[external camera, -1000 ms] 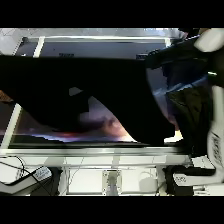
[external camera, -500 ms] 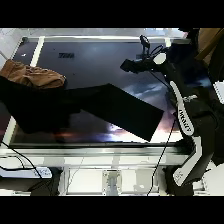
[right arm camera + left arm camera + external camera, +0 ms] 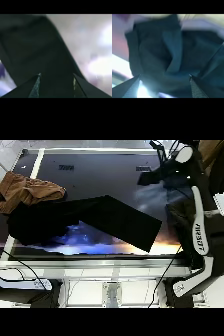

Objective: Fold the clothes and pants, and hang the long-sleeved shirts on hangers.

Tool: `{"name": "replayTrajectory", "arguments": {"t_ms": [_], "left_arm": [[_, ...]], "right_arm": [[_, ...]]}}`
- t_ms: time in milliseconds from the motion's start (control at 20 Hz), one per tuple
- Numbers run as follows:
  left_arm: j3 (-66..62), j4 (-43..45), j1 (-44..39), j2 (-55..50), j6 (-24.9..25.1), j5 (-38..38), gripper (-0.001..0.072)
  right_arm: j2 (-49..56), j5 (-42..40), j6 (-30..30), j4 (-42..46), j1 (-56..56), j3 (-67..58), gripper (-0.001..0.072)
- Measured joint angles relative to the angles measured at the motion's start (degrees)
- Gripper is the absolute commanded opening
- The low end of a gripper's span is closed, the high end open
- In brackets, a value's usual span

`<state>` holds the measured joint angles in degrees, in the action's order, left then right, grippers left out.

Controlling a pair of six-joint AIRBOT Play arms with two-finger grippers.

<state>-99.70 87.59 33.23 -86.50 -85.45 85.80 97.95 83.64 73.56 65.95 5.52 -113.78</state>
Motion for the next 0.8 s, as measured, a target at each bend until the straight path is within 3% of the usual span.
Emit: {"name": "replayTrajectory", "arguments": {"t_ms": [200,350,450,600,800], "left_arm": [[23.3,0.9,3.5,5.9,1.5,-4.7,0.0714],[41.6,-0.1,8.1,13.6,0.2,-15.2,0.0713],[50.8,-5.1,11.8,19.3,-0.6,-24.0,0.0712],[58.8,-13.2,15.7,24.7,-1.0,-35.3,0.0713],[62.4,-22.3,17.6,24.9,-1.0,-43.8,0.0712]], "right_arm": [[-8.1,7.0,0.7,2.5,-0.9,6.6,0.0380],[-12.9,8.5,1.9,2.7,0.3,10.3,0.0380],[-15.0,8.3,2.3,2.6,1.9,11.3,0.0380],[-16.3,6.7,2.6,2.7,4.4,12.1,0.0380],[-17.0,5.3,2.8,2.7,6.7,12.5,0.0380]]}}
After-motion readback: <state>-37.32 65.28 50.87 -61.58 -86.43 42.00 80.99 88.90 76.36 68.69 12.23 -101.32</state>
